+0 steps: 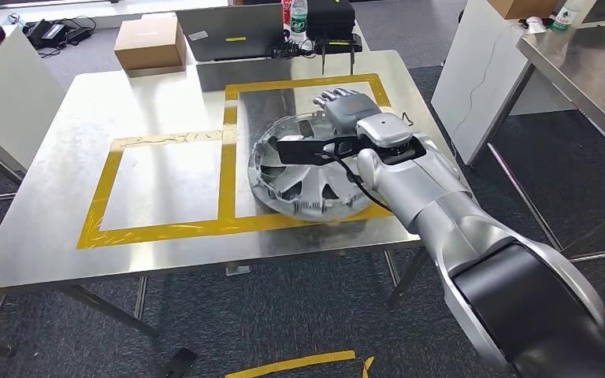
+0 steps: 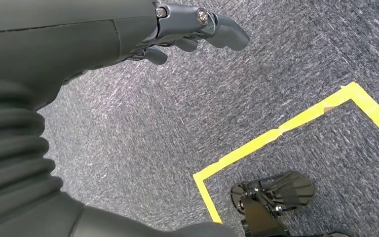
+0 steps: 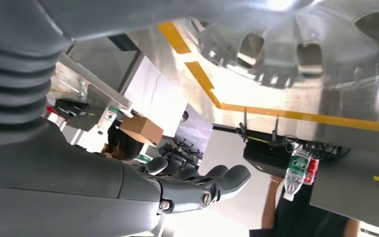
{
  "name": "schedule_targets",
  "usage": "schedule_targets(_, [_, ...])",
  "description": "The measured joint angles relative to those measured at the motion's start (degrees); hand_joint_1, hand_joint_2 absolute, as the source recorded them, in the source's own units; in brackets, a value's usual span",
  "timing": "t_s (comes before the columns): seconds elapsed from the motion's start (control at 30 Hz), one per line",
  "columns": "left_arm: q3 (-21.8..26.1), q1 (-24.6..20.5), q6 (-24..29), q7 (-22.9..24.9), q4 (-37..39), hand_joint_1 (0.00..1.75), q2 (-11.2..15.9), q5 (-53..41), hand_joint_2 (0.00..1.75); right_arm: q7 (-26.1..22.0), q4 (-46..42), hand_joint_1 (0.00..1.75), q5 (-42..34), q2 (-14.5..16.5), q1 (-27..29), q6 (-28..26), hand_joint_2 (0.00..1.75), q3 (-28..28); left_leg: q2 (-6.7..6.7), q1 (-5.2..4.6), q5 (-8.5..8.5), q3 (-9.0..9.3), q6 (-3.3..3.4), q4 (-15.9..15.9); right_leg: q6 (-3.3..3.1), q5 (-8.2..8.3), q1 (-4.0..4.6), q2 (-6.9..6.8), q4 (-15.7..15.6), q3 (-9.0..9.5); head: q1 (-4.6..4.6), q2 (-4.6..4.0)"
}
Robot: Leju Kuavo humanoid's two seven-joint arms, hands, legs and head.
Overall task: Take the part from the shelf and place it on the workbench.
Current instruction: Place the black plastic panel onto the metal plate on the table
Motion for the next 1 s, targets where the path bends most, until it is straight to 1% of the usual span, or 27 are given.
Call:
schedule_targets(0.3, [0.2, 0.0, 0.0, -0.1, 0.0, 0.00, 0.0, 0.0, 0.00, -0.8, 0.0, 0.00, -0.6, 0.0, -0.2, -0.5, 0.00, -0.4, 0.00, 0.00, 0.00, 0.02, 0.00, 0.0, 0.00, 0.00, 0.00, 0.00, 0.0, 0.02, 0.00, 0.00])
schedule_targets(0.43, [0.3, 0.1, 0.0, -0.3, 0.0, 0.00, 0.0, 0.0, 0.00, -1.7, -0.1, 0.00, -1.8, 0.0, -0.2, -2.6, 0.00, -0.7, 0.00, 0.00, 0.00, 0.02, 0.00, 0.0, 0.00, 0.00, 0.00, 0.00, 0.0, 0.02, 0.00, 0.00])
schedule_targets(0.6, [0.4, 0.2, 0.0, 0.1, 0.0, 0.00, 0.2, 0.1, 0.00, -4.1, -1.8, 0.00, -5.0, 0.0, -0.4, -7.0, 0.00, -2.5, 0.02, -0.18, -0.26, -0.09, 0.44, 0.5, 0.27, 0.09, -0.17, 0.01, 0.0, 0.03, -0.02, 0.00])
schedule_targets(0.67, [0.6, 0.3, 0.1, 0.3, 0.1, 0.00, 0.3, 0.1, 0.00, -5.2, -3.3, 0.00, -6.7, -0.1, -0.5, -8.6, 0.00, -3.5, 0.02, -0.24, -0.12, -0.11, 0.57, 0.5, 0.48, 0.28, -0.22, 0.02, -0.1, 0.08, -0.01, 0.00])
schedule_targets(0.73, [0.9, 0.4, 0.1, 0.4, 0.1, 0.00, 0.2, 0.1, 0.00, -6.2, -5.6, 0.00, -8.7, -0.4, -0.7, -9.9, 0.00, -4.6, 0.18, 0.20, 0.52, 0.12, 0.86, 0.0, 0.93, -0.06, -0.14, 0.06, 0.3, -0.13, 0.00, 0.00])
schedule_targets(0.77, [1.0, 0.5, 0.1, 0.4, 0.1, 0.00, 0.1, 0.1, 0.00, -6.5, -6.8, 0.00, -9.4, -0.6, -0.9, -10.3, 0.00, -5.1, 0.31, 0.45, 0.82, 0.19, 1.04, -0.3, 1.22, -1.09, -0.12, 0.07, 1.7, -0.70, 0.02, 0.00])
schedule_targets(0.8, [1.2, 0.5, 0.2, 0.4, 0.2, 0.00, 0.1, 0.1, 0.00, -6.8, -7.9, 0.00, -10.0, -0.8, -1.1, -10.5, 0.00, -5.4, 0.46, 0.72, 1.09, 0.22, 1.19, -0.6, 1.55, -2.74, -0.18, 0.07, 4.2, -1.77, 0.04, 0.00])
schedule_targets(0.87, [1.4, 0.7, 0.2, 0.4, 0.2, 0.00, 0.1, 0.1, 0.00, -7.1, -9.6, 0.00, -10.7, -1.5, -1.1, -10.6, 0.00, -5.8, 0.62, 0.84, 1.21, -0.01, 1.30, -0.5, 2.21, -6.79, -0.69, 0.03, 12.1, -5.03, 0.08, 0.00])
schedule_targets(0.9, [1.4, 0.8, 0.2, 0.3, 0.2, 0.00, 0.1, 0.1, 0.00, -7.1, -10.3, 0.00, -11.0, -1.8, -0.9, -10.7, 0.00, -5.9, 0.64, 0.95, 1.22, -0.14, 1.28, -0.4, 2.50, -8.06, -1.01, 0.01, 15.6, -6.45, 0.08, 0.00])
schedule_targets(0.93, [1.5, 0.9, 0.3, 0.2, 0.2, 0.00, 0.1, 0.1, 0.00, -7.1, -10.9, 0.00, -11.2, -2.1, -0.7, -10.8, 0.00, -6.0, 0.64, 1.10, 1.20, -0.30, 1.19, -0.2, 2.79, -8.21, -1.32, -0.02, 17.2, -7.04, 0.10, 0.00])
schedule_targets(0.97, [1.6, 0.9, 0.3, 0.2, 0.2, 0.00, 0.1, 0.1, 0.00, -7.1, -11.6, 0.00, -11.5, -2.4, -0.5, -11.0, 0.00, -6.0, 0.64, 1.31, 1.14, -0.50, 1.01, 0.1, 3.07, -7.29, -1.61, -0.05, 16.5, -6.53, 0.12, 0.00])
schedule_targets(1.0, [1.7, 1.0, 0.3, 0.1, 0.2, 0.00, 0.1, 0.1, 0.00, -7.2, -12.3, 0.00, -11.7, -2.7, -0.5, -11.3, 0.00, -6.1, 0.63, 1.54, 0.99, -0.71, 0.71, 0.5, 3.34, -5.51, -1.89, -0.10, 13.5, -4.84, 0.14, 0.00])
